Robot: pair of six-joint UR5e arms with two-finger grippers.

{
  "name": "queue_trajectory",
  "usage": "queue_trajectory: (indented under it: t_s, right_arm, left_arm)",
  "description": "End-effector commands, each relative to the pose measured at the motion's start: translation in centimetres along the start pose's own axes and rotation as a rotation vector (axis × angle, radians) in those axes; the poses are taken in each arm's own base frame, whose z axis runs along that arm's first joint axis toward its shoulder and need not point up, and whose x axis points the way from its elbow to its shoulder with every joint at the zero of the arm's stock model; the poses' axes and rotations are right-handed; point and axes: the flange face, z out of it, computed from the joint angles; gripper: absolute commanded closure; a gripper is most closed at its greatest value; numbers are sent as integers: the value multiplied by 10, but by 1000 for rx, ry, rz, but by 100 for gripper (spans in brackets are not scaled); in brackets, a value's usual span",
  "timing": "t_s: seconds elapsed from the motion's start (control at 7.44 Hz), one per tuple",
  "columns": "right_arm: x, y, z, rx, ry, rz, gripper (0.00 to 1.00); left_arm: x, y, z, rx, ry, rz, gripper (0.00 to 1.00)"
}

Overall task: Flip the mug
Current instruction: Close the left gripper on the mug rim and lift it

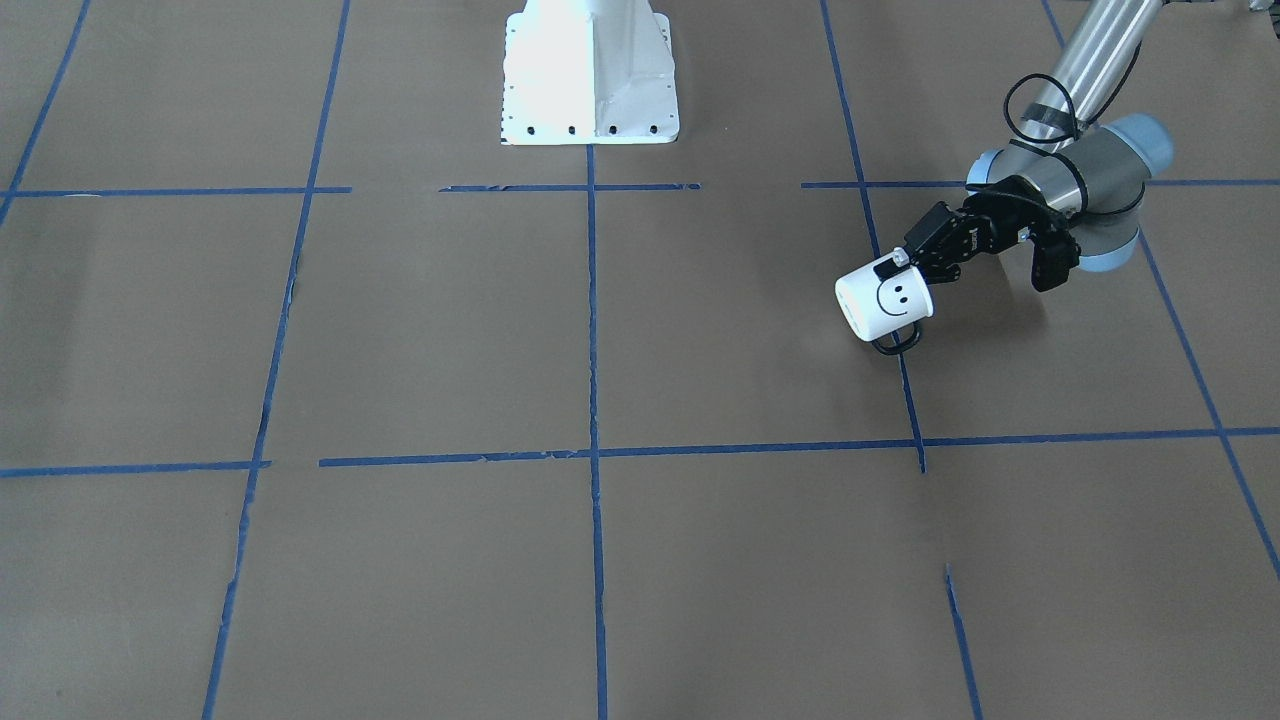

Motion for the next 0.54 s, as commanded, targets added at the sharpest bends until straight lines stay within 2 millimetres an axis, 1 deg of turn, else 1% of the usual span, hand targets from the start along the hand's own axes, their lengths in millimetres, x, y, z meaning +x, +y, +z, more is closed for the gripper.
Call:
queue_trajectory:
  t_s: [0.0, 0.13, 0.27, 0.4]
  right_arm:
    - [0, 0, 0, 1, 0, -1, 0]
    - [0, 0, 0, 1, 0, -1, 0]
    - [0, 0, 0, 1, 0, -1, 0]
    - [0, 0, 0, 1, 0, -1, 0]
  left_arm:
    - [23, -29, 14, 37, 37, -27, 100]
    - [46, -44, 32, 62, -21, -43, 100]
    - [79, -50, 64, 32, -161, -89, 100]
    - [121, -63, 92, 17, -266, -128, 100]
